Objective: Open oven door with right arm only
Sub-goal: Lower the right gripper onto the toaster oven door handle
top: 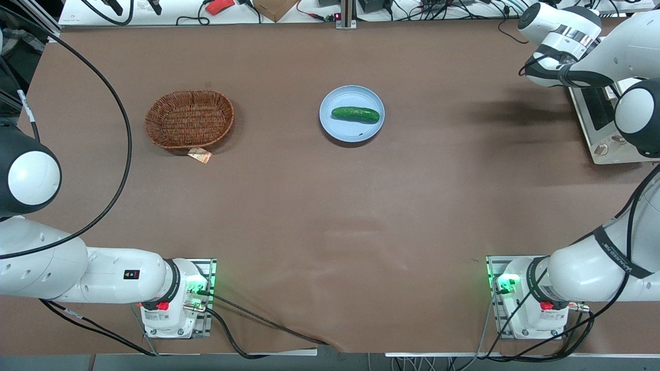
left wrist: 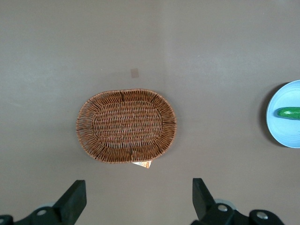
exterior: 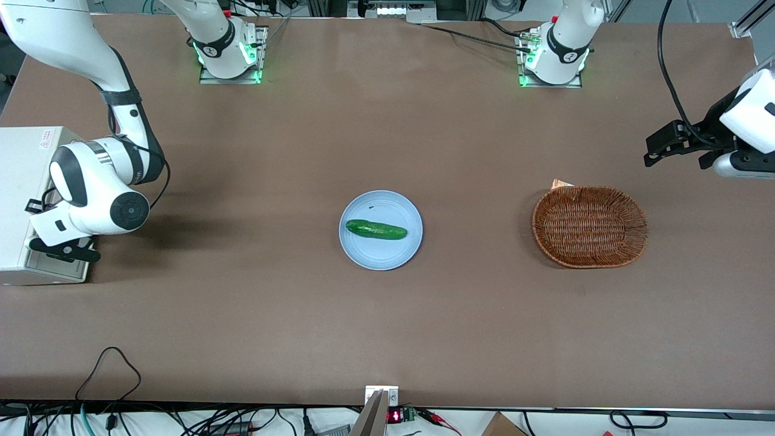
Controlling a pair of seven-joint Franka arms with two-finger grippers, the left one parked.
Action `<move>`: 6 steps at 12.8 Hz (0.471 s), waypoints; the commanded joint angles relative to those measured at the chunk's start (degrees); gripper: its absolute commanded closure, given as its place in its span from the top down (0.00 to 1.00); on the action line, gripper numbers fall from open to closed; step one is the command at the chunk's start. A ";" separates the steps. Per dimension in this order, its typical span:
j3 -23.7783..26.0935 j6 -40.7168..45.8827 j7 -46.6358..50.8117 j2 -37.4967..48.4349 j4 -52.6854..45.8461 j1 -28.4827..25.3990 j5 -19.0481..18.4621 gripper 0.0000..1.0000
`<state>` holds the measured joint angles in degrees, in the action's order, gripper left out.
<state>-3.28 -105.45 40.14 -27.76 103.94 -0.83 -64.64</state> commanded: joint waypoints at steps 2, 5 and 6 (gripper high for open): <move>0.38 -0.90 0.64 1.48 2.41 0.57 -1.63 0.03; 0.56 -0.46 0.55 1.48 2.32 0.31 -1.37 0.03; 0.73 -0.37 0.73 1.39 2.32 0.13 -1.19 0.03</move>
<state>-3.22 -105.45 40.14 -27.66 104.43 -0.87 -65.15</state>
